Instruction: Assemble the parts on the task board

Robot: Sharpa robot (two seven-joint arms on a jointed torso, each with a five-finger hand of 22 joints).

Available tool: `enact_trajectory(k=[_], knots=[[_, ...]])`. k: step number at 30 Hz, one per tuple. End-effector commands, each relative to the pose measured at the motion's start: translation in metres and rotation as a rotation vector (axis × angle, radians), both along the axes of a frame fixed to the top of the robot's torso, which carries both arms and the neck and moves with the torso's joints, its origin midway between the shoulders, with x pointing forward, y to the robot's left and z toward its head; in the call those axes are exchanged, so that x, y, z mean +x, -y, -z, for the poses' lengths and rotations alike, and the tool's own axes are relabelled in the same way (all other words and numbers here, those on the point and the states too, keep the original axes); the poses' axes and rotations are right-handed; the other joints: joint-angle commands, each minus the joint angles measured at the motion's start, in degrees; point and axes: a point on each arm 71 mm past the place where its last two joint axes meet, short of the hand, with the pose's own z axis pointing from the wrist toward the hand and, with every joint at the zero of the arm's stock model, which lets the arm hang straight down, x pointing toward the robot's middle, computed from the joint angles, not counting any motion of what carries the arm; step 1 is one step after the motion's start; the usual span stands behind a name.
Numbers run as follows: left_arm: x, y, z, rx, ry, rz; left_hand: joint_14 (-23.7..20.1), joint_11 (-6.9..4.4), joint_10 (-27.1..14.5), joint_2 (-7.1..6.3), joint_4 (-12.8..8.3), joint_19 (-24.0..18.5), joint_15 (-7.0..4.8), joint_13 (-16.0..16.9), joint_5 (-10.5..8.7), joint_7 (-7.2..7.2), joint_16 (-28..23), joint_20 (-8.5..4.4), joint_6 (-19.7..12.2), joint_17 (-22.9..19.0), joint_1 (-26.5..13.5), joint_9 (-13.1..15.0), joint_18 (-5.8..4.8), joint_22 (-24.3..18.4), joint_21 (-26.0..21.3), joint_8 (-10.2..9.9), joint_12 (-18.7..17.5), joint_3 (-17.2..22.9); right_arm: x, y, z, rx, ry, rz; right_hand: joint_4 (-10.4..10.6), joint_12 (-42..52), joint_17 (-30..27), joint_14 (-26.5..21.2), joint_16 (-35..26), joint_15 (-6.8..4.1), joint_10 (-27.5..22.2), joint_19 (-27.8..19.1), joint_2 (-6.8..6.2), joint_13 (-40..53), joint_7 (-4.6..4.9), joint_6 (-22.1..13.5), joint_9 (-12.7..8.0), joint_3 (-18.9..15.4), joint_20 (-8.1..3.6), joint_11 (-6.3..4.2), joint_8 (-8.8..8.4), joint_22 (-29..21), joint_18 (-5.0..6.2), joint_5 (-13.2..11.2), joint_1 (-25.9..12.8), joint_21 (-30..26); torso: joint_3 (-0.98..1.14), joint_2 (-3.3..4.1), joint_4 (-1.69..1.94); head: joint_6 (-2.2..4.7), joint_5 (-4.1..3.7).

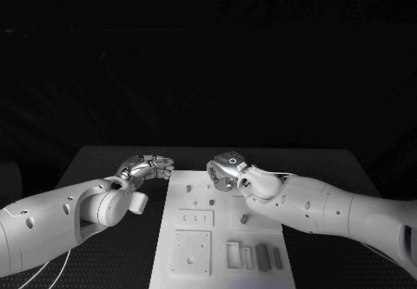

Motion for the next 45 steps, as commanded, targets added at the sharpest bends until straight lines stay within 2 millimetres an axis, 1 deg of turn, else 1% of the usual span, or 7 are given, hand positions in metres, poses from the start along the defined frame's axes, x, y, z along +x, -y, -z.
enact_trajectory(k=[1,15,20,29,31,39,45], knots=[[-0.0009,0.003,-0.0017,-0.014,0.004,0.015,0.3,-0.02,-0.2,0.03,0.0,0.1,0.12,0.0,-0.17,0.08,0.3,0.07,-0.4,-0.1,-0.4,0.1,0.54,1.1,0.3,-0.3,-0.3,0.2,0.0008,-0.0018,-0.0027,0.003,0.034,0.007,0.0,0.1,-0.1,-0.8,0.4,-1.34,4.7,0.8,-0.62,1.4,-0.06,0.5,0.1,0.3,-0.46,-1.21,0.18,1.1,3.66,0.4,0.0,0.3,-0.2,0.27,0.33,0.17,-0.07],[-0.0018,0.0056,-0.004,-0.017,0.006,0.021,0.3,-0.01,-0.2,-0.04,-0.1,0.1,0.12,0.0,-0.17,0.1,0.4,0.07,-0.4,-0.1,-0.4,0.1,0.55,1.2,0.3,-0.3,-0.3,0.2,0.0052,-0.0049,-0.0009,-0.012,0.03,0.014,0.0,0.0,-0.1,-0.8,0.4,-1.33,4.7,0.8,-0.74,1.4,-0.06,0.5,0.0,0.5,-0.41,-1.21,0.16,1.1,3.66,0.4,0.0,0.4,-0.44,1.0,0.88,0.41,-0.25],[-0.0016,0.0059,-0.0042,-0.017,0.006,0.021,0.3,0.0,-0.2,-0.06,-0.1,0.1,0.12,0.0,-0.17,0.11,0.4,0.08,-0.4,-0.1,-0.4,0.1,0.55,1.2,0.3,-0.3,-0.3,0.2,0.0057,-0.005,-0.0006,-0.02,0.027,0.016,0.1,0.0,-0.2,-0.8,0.4,-1.33,4.7,0.8,-0.77,1.4,-0.06,0.5,0.0,0.6,-0.39,-1.2,0.15,1.1,3.66,0.4,-0.1,0.4,-0.54,1.31,0.92,0.51,-0.29],[-0.0011,0.0056,-0.0042,-0.016,0.006,0.02,0.3,0.0,-0.2,-0.07,-0.1,0.1,0.12,0.0,-0.17,0.11,0.4,0.08,-0.4,-0.1,-0.5,0.1,0.55,1.2,0.4,-0.3,-0.4,0.3,0.0066,-0.0033,0.0005,-0.035,0.021,0.024,0.0,0.0,-0.2,-0.8,0.4,-1.32,4.7,0.8,-0.82,1.4,-0.06,0.5,0.0,0.6,-0.37,-1.2,0.13,1.1,3.66,0.3,-0.1,0.4,-0.59,1.83,0.88,0.47,-0.33],[-0.0009,0.0055,-0.0042,-0.016,0.006,0.019,0.3,0.0,-0.2,-0.08,-0.1,0.1,0.12,0.0,-0.17,0.11,0.4,0.08,-0.4,-0.1,-0.5,0.1,0.55,1.2,0.4,-0.3,-0.4,0.3,0.0064,-0.0032,0.0005,-0.036,0.022,0.024,0.0,0.0,-0.2,-0.8,0.4,-1.32,4.7,0.8,-0.83,1.4,-0.06,0.5,0.0,0.7,-0.37,-1.2,0.13,1.1,3.66,0.4,-0.1,0.4,-0.97,1.89,1.73,0.55,-1.14],[-0.0009,0.0055,-0.0042,-0.016,0.006,0.019,0.3,0.01,-0.2,-0.1,-0.1,0.1,0.13,0.0,-0.17,0.12,0.4,0.09,-0.4,-0.2,-0.5,0.1,0.55,1.1,0.4,-0.3,-0.4,0.3,0.0069,-0.0035,0.0023,-0.058,0.006,0.027,0.1,-0.1,-0.3,-0.8,0.5,-1.3,4.6,0.8,-0.91,1.5,-0.04,0.5,0.0,0.8,-0.31,-1.17,0.09,1.1,3.66,0.3,-0.1,0.5,-0.97,1.94,1.82,0.54,-1.28],[-0.0008,0.0042,-0.0041,-0.015,0.005,0.017,0.3,0.01,-0.2,-0.1,-0.1,0.1,0.13,0.0,-0.17,0.12,0.4,0.09,-0.4,-0.2,-0.6,0.1,0.55,1.1,0.4,-0.4,-0.4,0.3,0.007,0.0017,0.0027,-0.067,0.005,0.037,0.1,-0.2,-0.3,-0.8,0.5,-1.29,4.6,0.8,-0.92,1.5,-0.04,0.5,0.0,0.9,-0.29,-1.17,0.08,1.1,3.66,0.3,-0.1,0.5,-0.93,2.02,1.75,0.51,-1.16]])
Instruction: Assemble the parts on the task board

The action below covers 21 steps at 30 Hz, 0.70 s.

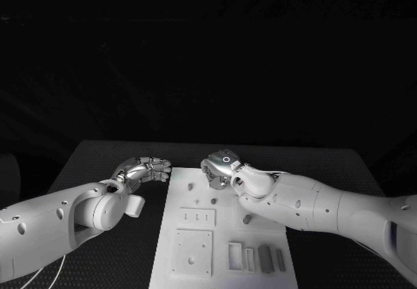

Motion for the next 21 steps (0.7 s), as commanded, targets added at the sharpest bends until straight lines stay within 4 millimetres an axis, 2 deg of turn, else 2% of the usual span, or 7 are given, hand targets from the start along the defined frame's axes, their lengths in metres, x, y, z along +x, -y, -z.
enact_trajectory(k=[1,5,12,21], knots=[[0.0,0.001,-0.0015,-0.01,0.003,0.009,0.3,0.02,-0.2,-0.1,-0.1,0.0,0.13,0.0,-0.17,0.12,0.2,0.09,-0.4,-0.1,-0.6,0.1,0.58,1.2,0.4,-0.4,-0.2,0.3,0.0001,0.0064,0.0084,-0.052,-0.03,0.025,0.0,0.2,-0.1,-0.9,0.3,-1.25,4.3,0.2,0.13,1.5,0.11,0.3,0.1,0.3,-0.18,-0.88,0.18,1.1,3.65,0.1,0.6,0.2,0.01,0.1,-0.02,-0.01,0.13],[0.0,0.0004,-0.0014,-0.01,0.003,0.009,0.3,0.02,-0.2,-0.11,-0.1,0.0,0.13,0.0,-0.17,0.11,0.2,0.09,-0.4,-0.1,-0.6,0.1,0.58,1.2,0.4,-0.4,-0.2,0.3,-0.0004,0.0072,0.0065,-0.044,-0.005,0.033,0.0,0.2,-0.1,-0.9,0.3,-1.26,4.4,0.2,0.07,1.5,0.1,0.4,0.1,0.4,-0.16,-0.88,0.19,1.1,3.65,0.1,0.7,0.3,0.02,0.1,-0.13,0.03,0.21],[0.0002,0.0004,-0.0014,-0.009,0.004,0.008,0.3,0.01,-0.2,-0.12,-0.2,0.0,0.13,0.0,-0.17,0.1,0.2,0.09,-0.4,-0.1,-0.6,0.1,0.58,1.2,0.4,-0.4,-0.3,0.4,-0.0022,0.006,0.0041,-0.022,0.016,0.027,0.0,0.2,-0.2,-0.9,0.3,-1.29,4.5,0.2,-0.16,1.6,0.05,0.5,0.1,0.6,-0.12,-0.92,0.23,1.0,3.65,0.1,0.7,0.3,0.04,0.16,0.01,0.16,0.13],[0.0002,-0.0007,-0.0013,-0.009,0.003,0.006,0.2,0.02,-0.2,-0.13,-0.2,0.0,0.14,0.0,-0.18,0.1,0.2,0.1,-0.4,-0.1,-0.6,0.1,0.58,1.2,0.4,-0.4,-0.3,0.4,-0.0036,0.0089,0.0043,-0.026,0.01,0.029,0.1,0.2,-0.3,-0.9,0.4,-1.34,4.7,0.2,-0.35,1.7,-0.01,0.7,0.1,0.9,-0.07,-0.96,0.28,1.0,3.65,0.1,0.6,0.4,0.04,0.23,-0.09,0.15,0.17]])
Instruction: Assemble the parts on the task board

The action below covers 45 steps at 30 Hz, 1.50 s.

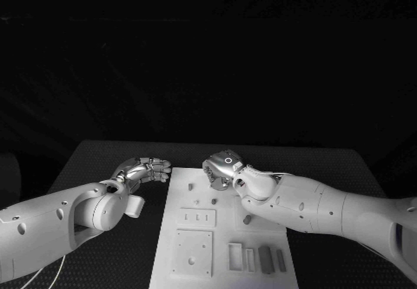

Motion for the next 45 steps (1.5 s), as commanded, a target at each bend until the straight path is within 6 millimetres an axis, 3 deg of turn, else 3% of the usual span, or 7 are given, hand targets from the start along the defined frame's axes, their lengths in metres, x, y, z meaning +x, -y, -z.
enact_trajectory(k=[1,36,38,45], knots=[[0.0,0.0009,-0.0013,-0.01,0.004,0.01,0.2,0.02,-0.2,-0.13,0.0,0.0,0.14,0.0,-0.18,0.1,0.2,0.1,-0.4,-0.1,-0.6,0.1,0.59,1.1,0.2,-0.4,-0.3,0.2,0.0003,0.006,0.0049,-0.026,-0.011,0.027,-0.1,0.1,-0.1,-0.9,0.4,-1.33,4.7,0.0,-0.14,1.6,-0.03,0.3,0.1,0.4,-0.09,-0.94,0.31,1.0,3.66,0.2,0.4,0.2,-0.01,0.06,-0.08,0.01,0.03],[0.0006,-0.0004,-0.0011,-0.008,0.003,0.006,0.2,0.0,-0.2,-0.18,-0.1,0.0,0.14,0.1,-0.19,0.05,0.3,0.1,-0.4,-0.1,-0.7,0.2,0.6,1.1,0.3,-0.5,-0.5,0.3,-0.0025,0.0069,0.005,-0.015,-0.037,0.019,0.1,-0.1,-0.4,-1.0,0.4,-1.32,4.8,-0.1,-0.72,1.8,-0.04,0.3,0.1,1.1,-0.04,-0.94,0.22,0.9,3.66,0.2,0.1,0.2,-0.13,0.17,0.07,-0.15,-0.26],[0.0008,-0.0005,-0.001,-0.008,0.003,0.005,0.2,0.01,-0.2,-0.18,-0.1,0.0,0.14,0.1,-0.19,0.05,0.3,0.11,-0.4,-0.1,-0.7,0.2,0.6,1.1,0.3,-0.5,-0.5,0.3,-0.0016,0.0064,0.006,-0.018,-0.049,0.021,0.1,-0.5,-0.7,-1.2,0.2,-1.11,4.2,-0.2,-1.21,1.7,0.19,-0.2,-0.1,1.3,-0.02,-0.71,-0.11,0.8,3.66,0.2,-0.1,0.1,-0.15,0.17,0.08,-0.12,-0.27],[0.0009,-0.0008,-0.0011,-0.007,0.004,0.004,0.2,0.01,-0.2,-0.2,-0.1,0.0,0.14,0.1,-0.19,0.05,0.3,0.11,-0.4,-0.1,-0.7,0.2,0.6,1.1,0.3,-0.5,-0.5,0.3,0.0006,0.0086,0.0063,-0.001,-0.068,0.033,0.8,-2.3,-1.7,-0.9,0.1,1.75,-3.8,-0.5,-6.08,-0.6,2.96,-6.4,-1.4,0.4,-0.02,2.21,-3.37,0.5,3.66,0.1,-1.1,-0.3,-0.17,0.18,0.05,-0.2,-0.32]])
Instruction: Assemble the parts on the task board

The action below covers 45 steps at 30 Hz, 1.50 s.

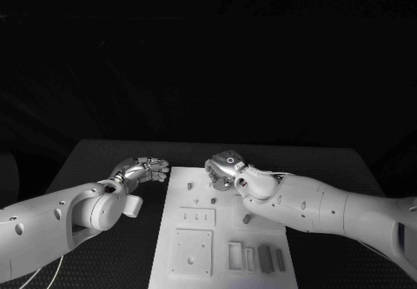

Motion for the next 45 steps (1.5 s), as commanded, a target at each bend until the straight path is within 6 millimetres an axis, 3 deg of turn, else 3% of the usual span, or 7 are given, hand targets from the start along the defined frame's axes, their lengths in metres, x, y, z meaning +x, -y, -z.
enact_trajectory(k=[1,6,15,22,30,38,45], knots=[[0.0,0.002,-0.001,-0.01,0.004,0.01,0.2,0.01,-0.2,0.03,-0.1,0.0,0.14,0.1,-0.19,0.05,0.3,0.11,-0.4,-0.1,-0.5,0.1,0.63,1.2,0.3,-0.2,-0.3,0.3,0.0,0.0,0.004,-0.002,-0.037,0.0,0.1,-0.3,-0.2,0.2,-0.1,0.89,-2.2,0.0,-1.36,-0.9,0.7,-1.4,-0.2,-0.8,-0.22,0.43,-0.58,0.5,3.65,-0.3,-0.3,-0.3,-0.01,0.02,-0.03,-0.09,-0.03],[0.0,0.001,-0.001,-0.01,0.005,0.007,0.2,0.02,-0.2,0.03,-0.1,0.0,0.14,0.1,-0.19,0.05,0.3,0.11,-0.4,-0.1,-0.5,0.1,0.63,1.2,0.3,-0.3,-0.3,0.4,0.0,0.003,0.002,0.021,-0.018,0.004,0.2,-0.2,-0.7,0.0,-0.1,1.59,-4.5,-0.3,-2.56,-2.0,0.94,-3.1,-0.4,-1.8,-0.22,1.14,-1.15,0.4,3.65,-0.4,-0.4,-0.5,0.02,0.02,-0.11,-0.04,-0.03],[0.001,-0.001,-0.001,-0.008,0.005,0.002,0.2,0.02,-0.2,0.03,-0.1,0.0,0.14,0.1,-0.19,0.05,0.3,0.11,-0.5,-0.1,-0.5,0.1,0.63,1.2,0.3,-0.3,-0.3,0.4,-0.004,0.007,-0.006,0.071,0.012,-0.015,-0.1,0.0,-1.0,-0.2,0.0,1.88,-5.5,-0.6,-2.81,-2.6,0.95,-3.7,-0.4,-2.5,-0.17,1.44,-1.17,0.3,3.65,-0.3,-0.7,-0.7,0.09,-0.01,-0.05,0.08,-0.16],[0.001,-0.002,-0.001,-0.008,0.007,-0.001,0.2,0.02,-0.2,0.03,-0.1,0.0,0.14,0.1,-0.18,0.04,0.3,0.11,-0.5,-0.1,-0.5,0.1,0.64,1.2,0.3,-0.3,-0.3,0.4,-0.007,0.023,-0.028,0.143,0.023,-0.029,0.4,0.5,-1.2,-0.1,0.3,1.63,-4.5,-0.3,-2.78,-2.7,0.87,-3.1,-0.1,-2.5,-0.21,1.17,-0.62,0.3,3.65,-0.3,-0.9,-0.6,0.17,-0.02,-0.24,0.61,-0.28],[0.003,-0.006,-0.001,-0.005,0.011,-0.012,0.2,0.01,0.1,0.02,-0.3,0.0,0.12,0.2,-0.18,-0.01,0.4,0.09,-0.3,-0.1,-0.5,0.2,0.65,1.2,0.4,-0.2,-0.3,0.5,-0.008,0.058,-0.049,0.197,-0.088,0.013,0.9,3.6,-1.3,0.3,1.5,-0.66,2.2,0.3,-2.56,-0.7,0.62,-1.6,0.4,-4.8,-0.22,-1.23,0.59,0.7,3.65,-0.3,-2.4,0.2,0.53,-0.25,-1.01,1.24,-0.35],[0.004,-0.005,-0.001,-0.004,0.013,-0.012,0.3,-0.08,0.6,0.0,-0.4,0.0,0.11,0.4,-0.18,-0.03,0.5,0.09,-0.2,-0.2,-0.5,0.3,0.65,1.2,0.4,-0.2,-0.1,0.6,-0.008,0.095,-0.044,0.188,-0.204,0.072,-0.3,7.8,-1.2,-0.2,2.0,-2.46,7.7,0.1,-2.29,5.0,-0.05,-2.4,0.4,-8.7,-0.21,-3.1,0.2,0.9,3.65,-0.1,-4.1,0.6,1.08,-0.7,-1.97,1.41,-0.03],[0.005,-0.005,0.0,-0.004,0.011,-0.011,0.2,-0.04,0.5,0.02,-0.4,0.0,0.12,0.4,-0.18,-0.03,0.5,0.1,-0.2,-0.2,-0.5,0.3,0.65,1.2,0.5,-0.3,-0.2,0.6,-0.003,0.116,-0.037,0.191,-0.301,0.122,-1.1,18.1,-1.8,-0.8,2.0,-3.1,5.2,-0.7,-1.74,24.6,-1.26,-2.9,0.1,-12.7,-0.72,-4.18,-0.55,0.8,3.65,0.7,-5.0,0.7,1.5,-0.89,-2.36,1.31,0.19]])
